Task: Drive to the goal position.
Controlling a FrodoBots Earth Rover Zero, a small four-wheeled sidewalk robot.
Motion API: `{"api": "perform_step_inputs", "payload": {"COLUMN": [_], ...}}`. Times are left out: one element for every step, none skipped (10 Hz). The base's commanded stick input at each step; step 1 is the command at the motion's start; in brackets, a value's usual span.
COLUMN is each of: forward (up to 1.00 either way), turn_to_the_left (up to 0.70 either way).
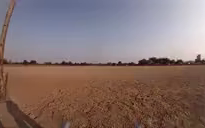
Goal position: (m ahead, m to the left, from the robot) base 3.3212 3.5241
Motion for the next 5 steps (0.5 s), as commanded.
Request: {"api": "perform_step_inputs", "payload": {"forward": [0.00,0.00,0.00,0.00,0.22], "turn_to_the_left": [0.00,0.00,0.00,0.00,0.00]}}
